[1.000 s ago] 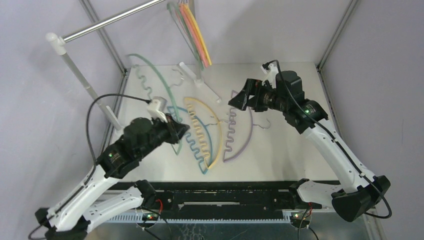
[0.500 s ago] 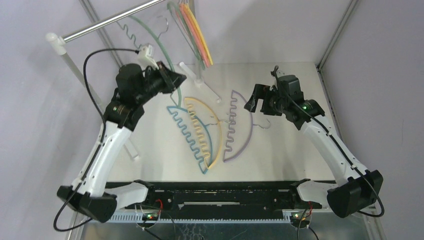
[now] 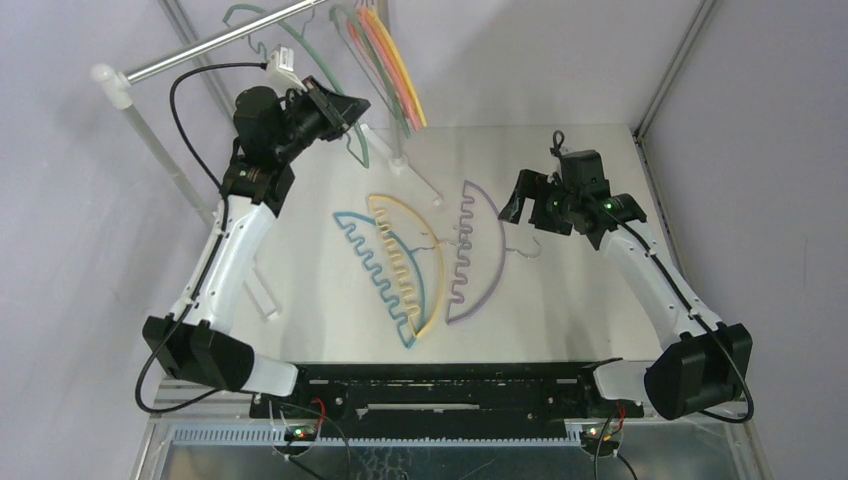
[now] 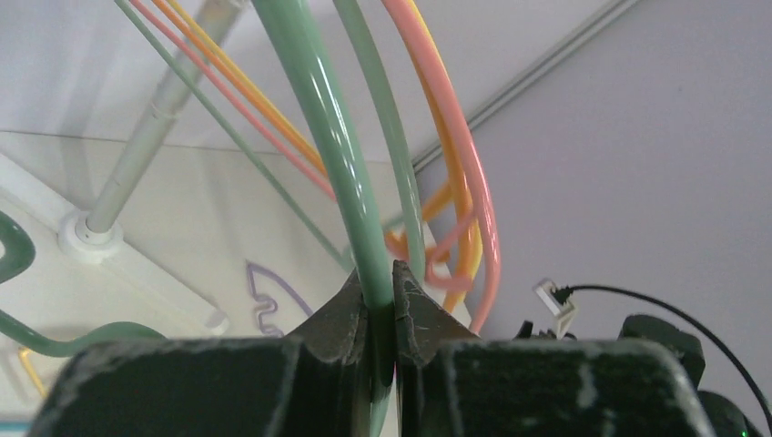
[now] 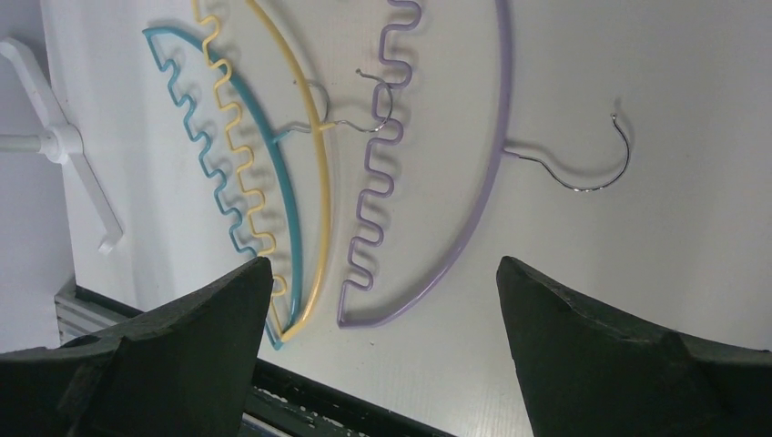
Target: Organize the hangers
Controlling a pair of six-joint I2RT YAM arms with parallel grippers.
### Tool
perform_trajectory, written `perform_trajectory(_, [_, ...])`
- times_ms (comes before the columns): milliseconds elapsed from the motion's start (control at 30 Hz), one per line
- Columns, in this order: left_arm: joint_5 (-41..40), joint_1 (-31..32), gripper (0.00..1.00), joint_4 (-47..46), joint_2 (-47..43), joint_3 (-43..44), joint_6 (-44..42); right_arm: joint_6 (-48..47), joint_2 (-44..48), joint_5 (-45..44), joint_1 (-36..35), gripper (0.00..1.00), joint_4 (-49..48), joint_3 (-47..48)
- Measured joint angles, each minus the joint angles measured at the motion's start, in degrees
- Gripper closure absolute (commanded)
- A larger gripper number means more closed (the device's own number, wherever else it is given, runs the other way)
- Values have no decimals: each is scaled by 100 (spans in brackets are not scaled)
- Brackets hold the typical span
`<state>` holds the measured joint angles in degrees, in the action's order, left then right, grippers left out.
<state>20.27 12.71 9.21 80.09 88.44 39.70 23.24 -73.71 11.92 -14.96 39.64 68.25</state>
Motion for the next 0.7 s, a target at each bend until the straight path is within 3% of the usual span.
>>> perform_trajectory(300, [-46, -109, 100, -538, 579, 313, 450, 2, -157, 273, 319, 3, -50, 0])
perform_trajectory(567, [-44, -127, 100, -483, 1073, 693, 798, 11, -297, 461, 501, 5, -133, 0])
perform_trajectory(700, [114, -127, 86, -376, 1248, 695, 833, 13, -330, 514, 516, 4, -133, 0])
